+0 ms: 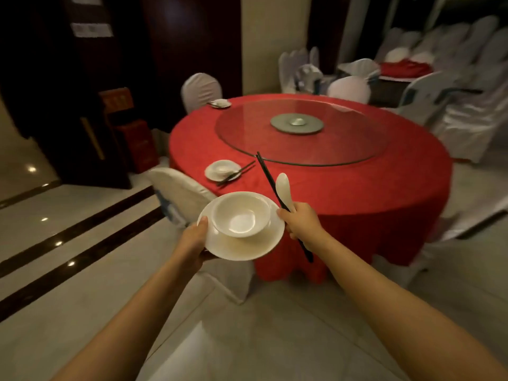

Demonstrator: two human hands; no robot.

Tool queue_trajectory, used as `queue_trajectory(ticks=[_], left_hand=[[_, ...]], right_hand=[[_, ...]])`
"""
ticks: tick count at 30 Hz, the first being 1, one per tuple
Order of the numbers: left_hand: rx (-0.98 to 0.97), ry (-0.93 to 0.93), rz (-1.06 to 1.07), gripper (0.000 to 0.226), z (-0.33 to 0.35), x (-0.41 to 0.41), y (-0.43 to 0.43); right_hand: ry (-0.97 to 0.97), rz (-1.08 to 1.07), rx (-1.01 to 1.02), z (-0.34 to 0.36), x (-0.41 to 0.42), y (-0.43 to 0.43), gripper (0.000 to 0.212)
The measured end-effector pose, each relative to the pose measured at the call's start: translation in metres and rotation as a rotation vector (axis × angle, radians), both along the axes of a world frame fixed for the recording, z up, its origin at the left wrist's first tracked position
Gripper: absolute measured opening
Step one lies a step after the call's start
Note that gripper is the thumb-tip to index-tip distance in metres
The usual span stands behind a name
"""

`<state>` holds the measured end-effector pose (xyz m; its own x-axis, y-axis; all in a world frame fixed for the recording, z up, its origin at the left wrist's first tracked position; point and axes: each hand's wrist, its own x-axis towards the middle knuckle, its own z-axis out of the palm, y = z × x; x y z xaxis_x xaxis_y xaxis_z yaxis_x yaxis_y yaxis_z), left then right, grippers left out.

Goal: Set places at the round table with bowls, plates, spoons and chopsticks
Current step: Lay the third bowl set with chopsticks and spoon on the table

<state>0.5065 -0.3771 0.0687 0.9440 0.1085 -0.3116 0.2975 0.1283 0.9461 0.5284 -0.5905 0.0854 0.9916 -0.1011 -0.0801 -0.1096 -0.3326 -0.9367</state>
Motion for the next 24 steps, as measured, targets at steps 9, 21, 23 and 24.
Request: queue_trajectory(ticks=[9,21,23,24], left_hand=[[0.046,0.007,-0.265,0.044,-0.002,0.061,-0.175],[0.074,-0.017,-0.552,0.038,-0.011,0.162,-0.391],[0.078,0.004,-0.574,0.037,-0.011,0.185,-0.428],[0.084,0.007,-0.594,0.037,-0.011,0.197,-0.446]], right_hand=[[-0.001,-0.355,-0.043,-0.009,-0.008,-0.170,0.014],[0.062,-0.587,-0.275,-0.013,0.054,-0.370,0.018],[0.073,-0.619,-0.280,-0.014,0.072,-0.402,0.023],[0.068,-0.636,-0.267,-0.015,0.080,-0.418,0.024]])
